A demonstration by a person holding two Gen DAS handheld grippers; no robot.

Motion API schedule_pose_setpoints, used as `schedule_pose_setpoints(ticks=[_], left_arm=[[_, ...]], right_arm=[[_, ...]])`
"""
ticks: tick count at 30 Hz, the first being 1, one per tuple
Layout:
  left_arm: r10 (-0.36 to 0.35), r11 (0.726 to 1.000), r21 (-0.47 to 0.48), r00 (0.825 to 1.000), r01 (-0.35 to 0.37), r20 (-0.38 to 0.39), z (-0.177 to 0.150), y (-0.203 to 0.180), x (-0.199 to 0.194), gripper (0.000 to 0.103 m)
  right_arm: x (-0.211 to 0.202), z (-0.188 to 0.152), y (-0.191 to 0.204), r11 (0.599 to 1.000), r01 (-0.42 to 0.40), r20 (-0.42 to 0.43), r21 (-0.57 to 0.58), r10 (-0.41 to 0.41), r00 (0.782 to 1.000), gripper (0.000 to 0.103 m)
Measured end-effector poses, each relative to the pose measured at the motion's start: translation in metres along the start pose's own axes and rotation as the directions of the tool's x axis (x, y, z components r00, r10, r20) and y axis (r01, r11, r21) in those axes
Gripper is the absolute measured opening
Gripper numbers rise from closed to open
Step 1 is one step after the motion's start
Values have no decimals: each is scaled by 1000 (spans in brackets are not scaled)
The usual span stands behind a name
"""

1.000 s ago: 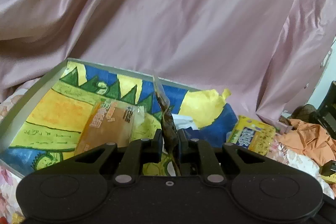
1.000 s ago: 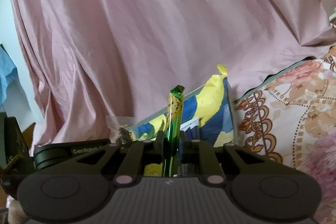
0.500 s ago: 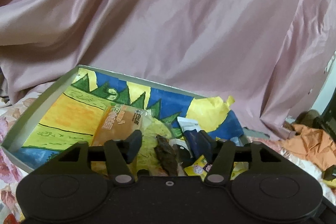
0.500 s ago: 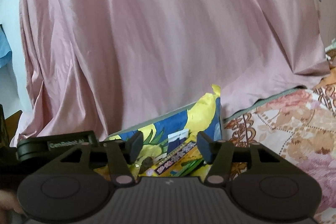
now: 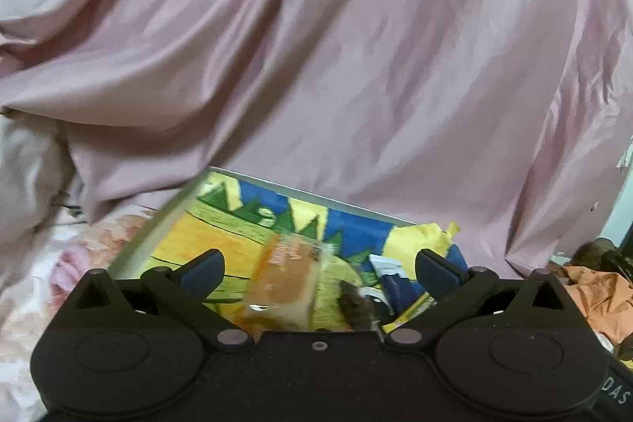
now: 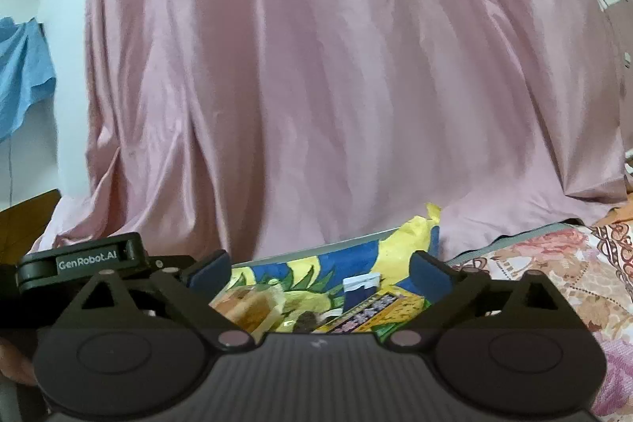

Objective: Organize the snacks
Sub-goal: 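Withdraw both grippers from the tray toward the remaining snacks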

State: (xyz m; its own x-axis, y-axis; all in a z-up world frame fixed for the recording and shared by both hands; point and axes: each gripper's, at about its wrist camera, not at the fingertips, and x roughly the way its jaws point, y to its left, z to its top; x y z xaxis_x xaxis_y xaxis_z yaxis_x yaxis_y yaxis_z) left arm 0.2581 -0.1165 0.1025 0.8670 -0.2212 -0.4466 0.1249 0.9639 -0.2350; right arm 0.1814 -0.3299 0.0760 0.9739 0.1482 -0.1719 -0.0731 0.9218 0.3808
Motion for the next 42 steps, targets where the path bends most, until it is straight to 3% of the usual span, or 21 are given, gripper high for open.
schedule_pose_setpoints(ticks=[13, 25, 33, 42], left_arm=[[78, 997, 16, 995, -79, 62, -29, 40, -55, 102], [123, 991, 52, 992, -124, 37, -74, 89, -108, 102], [102, 992, 72, 995, -103, 13, -100, 109, -134, 102], [76, 993, 90, 996, -72, -44, -123, 111, -147, 102]], right_arm=[[-31, -22, 30, 986, -47, -35, -160, 42, 999, 103], [-59, -55, 72, 963, -60, -96, -264, 36, 995, 103], [-83, -86, 102, 904, -49, -127, -425, -6, 992, 103], [-111, -110, 110, 897, -6, -230, -443, -108, 967, 103]])
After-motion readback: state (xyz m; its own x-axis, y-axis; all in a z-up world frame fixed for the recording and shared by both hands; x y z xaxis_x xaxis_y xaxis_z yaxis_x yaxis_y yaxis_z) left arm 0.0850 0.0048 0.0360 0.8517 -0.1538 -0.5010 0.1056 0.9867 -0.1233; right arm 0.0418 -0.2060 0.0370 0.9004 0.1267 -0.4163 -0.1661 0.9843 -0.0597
